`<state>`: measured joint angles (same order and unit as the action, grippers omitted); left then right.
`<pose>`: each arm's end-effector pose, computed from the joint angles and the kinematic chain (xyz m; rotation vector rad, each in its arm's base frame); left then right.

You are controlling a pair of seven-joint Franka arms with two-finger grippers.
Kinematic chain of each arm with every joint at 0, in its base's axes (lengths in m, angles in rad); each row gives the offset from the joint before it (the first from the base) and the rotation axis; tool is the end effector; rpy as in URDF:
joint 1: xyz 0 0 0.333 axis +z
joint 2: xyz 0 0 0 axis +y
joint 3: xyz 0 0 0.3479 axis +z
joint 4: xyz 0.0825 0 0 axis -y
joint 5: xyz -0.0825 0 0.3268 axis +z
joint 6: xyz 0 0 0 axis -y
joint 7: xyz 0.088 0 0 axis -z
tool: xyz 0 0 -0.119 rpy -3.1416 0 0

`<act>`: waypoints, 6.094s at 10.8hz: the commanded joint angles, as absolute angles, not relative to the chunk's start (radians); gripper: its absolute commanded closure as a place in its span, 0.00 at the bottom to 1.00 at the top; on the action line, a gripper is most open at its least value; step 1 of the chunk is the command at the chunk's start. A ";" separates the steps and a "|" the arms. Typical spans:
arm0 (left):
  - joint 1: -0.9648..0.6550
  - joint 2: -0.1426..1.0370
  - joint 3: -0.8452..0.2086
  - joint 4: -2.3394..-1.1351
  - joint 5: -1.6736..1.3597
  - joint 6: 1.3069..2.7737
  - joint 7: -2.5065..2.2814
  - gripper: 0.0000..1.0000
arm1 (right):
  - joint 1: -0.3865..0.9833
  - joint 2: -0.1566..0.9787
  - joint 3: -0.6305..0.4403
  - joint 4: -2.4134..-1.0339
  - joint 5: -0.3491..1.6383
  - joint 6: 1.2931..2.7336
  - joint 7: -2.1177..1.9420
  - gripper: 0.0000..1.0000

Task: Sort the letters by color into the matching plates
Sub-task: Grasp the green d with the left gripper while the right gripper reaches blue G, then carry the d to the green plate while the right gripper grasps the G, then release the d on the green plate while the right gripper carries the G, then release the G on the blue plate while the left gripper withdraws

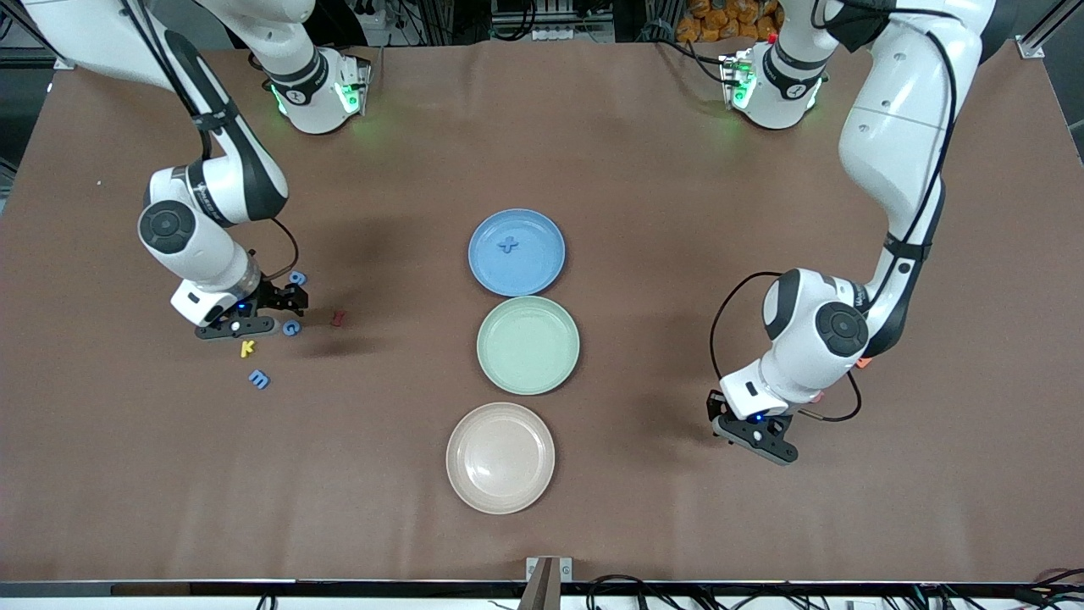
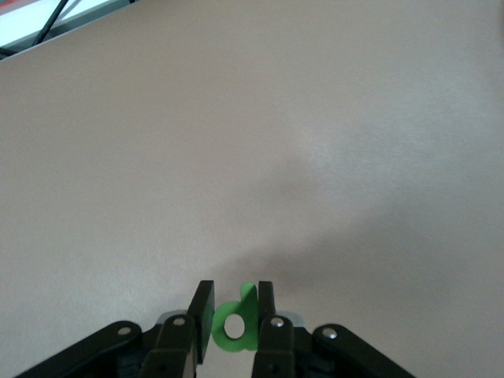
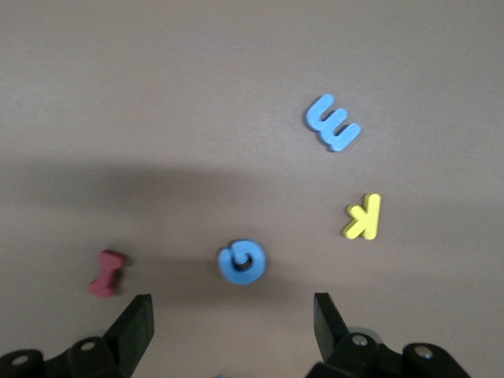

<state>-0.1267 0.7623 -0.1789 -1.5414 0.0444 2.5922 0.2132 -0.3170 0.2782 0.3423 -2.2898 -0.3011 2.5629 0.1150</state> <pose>0.6915 -0.1880 0.2874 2.9202 -0.7238 0.4489 0.5090 0.0119 0.3037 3.0605 0.2276 0.0405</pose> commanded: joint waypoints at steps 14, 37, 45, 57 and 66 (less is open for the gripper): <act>-0.333 0.650 -0.222 -1.453 0.060 2.302 -0.406 1.00 | -0.285 0.443 0.264 -2.292 -0.308 2.769 0.077 0.73; -0.813 0.758 0.095 -1.460 0.123 2.628 -1.091 0.03 | 0.199 0.478 0.623 -2.031 -0.268 2.471 1.351 1.00; -0.703 0.661 0.144 -1.465 0.118 2.236 -0.737 0.00 | 0.174 0.539 0.632 -1.985 -0.466 2.467 1.551 0.00; -0.155 0.151 -0.029 -2.084 0.083 2.336 -0.208 0.00 | -0.247 0.236 0.574 -2.265 -0.449 2.459 0.714 0.00; -0.118 0.016 -0.025 -2.135 0.000 2.253 -0.129 0.00 | -0.318 0.199 0.362 -2.482 -0.385 2.548 0.184 0.00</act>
